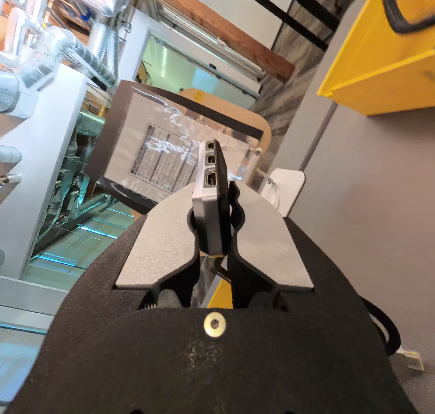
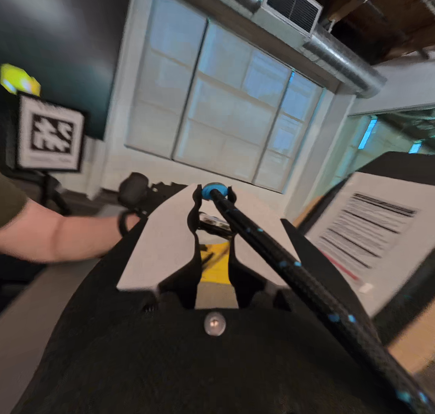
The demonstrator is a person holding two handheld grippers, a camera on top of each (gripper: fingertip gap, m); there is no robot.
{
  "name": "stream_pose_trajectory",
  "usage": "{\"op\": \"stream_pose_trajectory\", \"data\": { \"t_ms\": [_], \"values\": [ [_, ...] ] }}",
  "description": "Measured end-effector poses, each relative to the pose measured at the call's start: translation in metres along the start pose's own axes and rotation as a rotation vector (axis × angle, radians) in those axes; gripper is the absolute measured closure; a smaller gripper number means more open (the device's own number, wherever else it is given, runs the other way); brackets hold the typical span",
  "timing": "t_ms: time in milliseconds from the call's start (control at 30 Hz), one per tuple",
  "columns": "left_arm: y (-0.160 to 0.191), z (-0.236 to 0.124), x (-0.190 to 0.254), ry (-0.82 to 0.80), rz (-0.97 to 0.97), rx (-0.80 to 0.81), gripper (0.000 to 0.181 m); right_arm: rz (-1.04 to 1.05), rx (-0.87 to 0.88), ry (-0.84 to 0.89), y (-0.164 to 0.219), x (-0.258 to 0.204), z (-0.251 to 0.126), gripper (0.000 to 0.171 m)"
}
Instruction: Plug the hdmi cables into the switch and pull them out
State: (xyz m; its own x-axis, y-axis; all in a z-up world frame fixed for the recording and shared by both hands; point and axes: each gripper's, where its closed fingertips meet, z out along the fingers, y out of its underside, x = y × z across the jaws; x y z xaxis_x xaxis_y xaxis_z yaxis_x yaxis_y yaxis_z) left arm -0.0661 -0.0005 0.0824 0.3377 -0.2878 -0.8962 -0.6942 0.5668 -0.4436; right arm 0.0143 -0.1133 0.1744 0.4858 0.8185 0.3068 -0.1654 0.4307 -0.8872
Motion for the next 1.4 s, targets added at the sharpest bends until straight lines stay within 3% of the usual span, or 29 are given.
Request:
{"op": "stream_pose_trajectory", "data": {
  "t_ms": [133,467,700,1400],
  "values": [
    [-0.016,-0.006,-0.019,-0.033,-0.057,0.095,0.159,0.207,0.084,-0.048,0.0,0.003,0.003,0.15],
    [-0.029,-0.008,-0.007,-0.035,0.047,0.205,0.159,0.162,-0.185,0.152,0.051,-0.003,0.046,0.15],
    [-0.027,-0.013,-0.008,-0.055,0.082,0.192,0.158,0.145,-0.267,0.288,0.073,0.007,0.047,0.15],
    [-0.028,-0.012,-0.005,-0.102,0.163,0.145,0.158,0.201,-0.262,0.285,0.084,0.0,0.056,0.15]
  ]
}}
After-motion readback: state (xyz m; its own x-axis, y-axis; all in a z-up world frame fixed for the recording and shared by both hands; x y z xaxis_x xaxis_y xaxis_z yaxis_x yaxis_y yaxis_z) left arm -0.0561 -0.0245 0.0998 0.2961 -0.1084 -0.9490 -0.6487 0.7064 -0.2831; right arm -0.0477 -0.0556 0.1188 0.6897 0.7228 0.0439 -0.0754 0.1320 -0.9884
